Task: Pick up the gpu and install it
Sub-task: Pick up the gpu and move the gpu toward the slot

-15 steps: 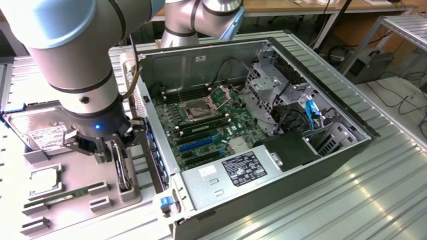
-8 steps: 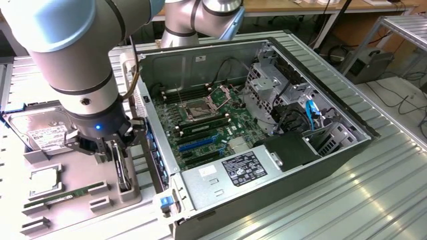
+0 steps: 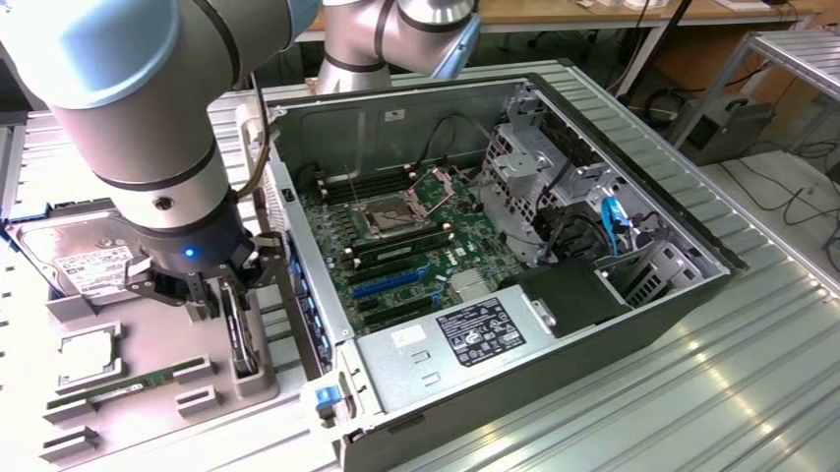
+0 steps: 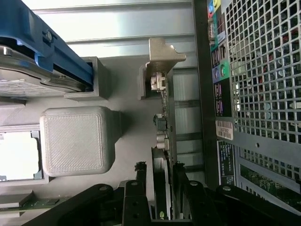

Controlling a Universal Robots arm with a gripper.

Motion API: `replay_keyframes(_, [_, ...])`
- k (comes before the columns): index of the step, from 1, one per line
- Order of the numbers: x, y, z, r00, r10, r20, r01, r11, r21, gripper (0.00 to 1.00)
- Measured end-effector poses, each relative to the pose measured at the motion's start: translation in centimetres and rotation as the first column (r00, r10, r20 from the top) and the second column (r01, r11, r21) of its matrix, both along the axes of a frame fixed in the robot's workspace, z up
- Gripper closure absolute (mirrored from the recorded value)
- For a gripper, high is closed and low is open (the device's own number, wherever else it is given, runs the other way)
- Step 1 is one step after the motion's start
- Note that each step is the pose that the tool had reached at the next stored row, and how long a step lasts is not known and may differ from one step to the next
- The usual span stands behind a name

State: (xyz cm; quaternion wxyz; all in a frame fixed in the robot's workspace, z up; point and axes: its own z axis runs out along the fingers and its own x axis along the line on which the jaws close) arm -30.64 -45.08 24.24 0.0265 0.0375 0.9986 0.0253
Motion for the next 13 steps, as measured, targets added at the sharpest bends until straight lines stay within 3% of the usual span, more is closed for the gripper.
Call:
replay_keyframes(4, [0.00, 0.04, -0.05, 1.0000, 0.000, 0.0004, 0.000, 1.0000, 0.0039, 0.64])
replay_keyframes(6, [0.00, 0.04, -0.05, 1.0000, 0.000, 0.0004, 0.000, 1.0000, 0.0040, 0.65])
replay_keyframes(7, [0.00, 0.04, -0.05, 1.0000, 0.000, 0.0002, 0.000, 1.0000, 0.0040, 0.72])
replay_keyframes(13, [-0.01, 0.04, -0.08, 0.9999, 0.015, 0.0001, -0.015, 0.9999, 0.0038, 0.74])
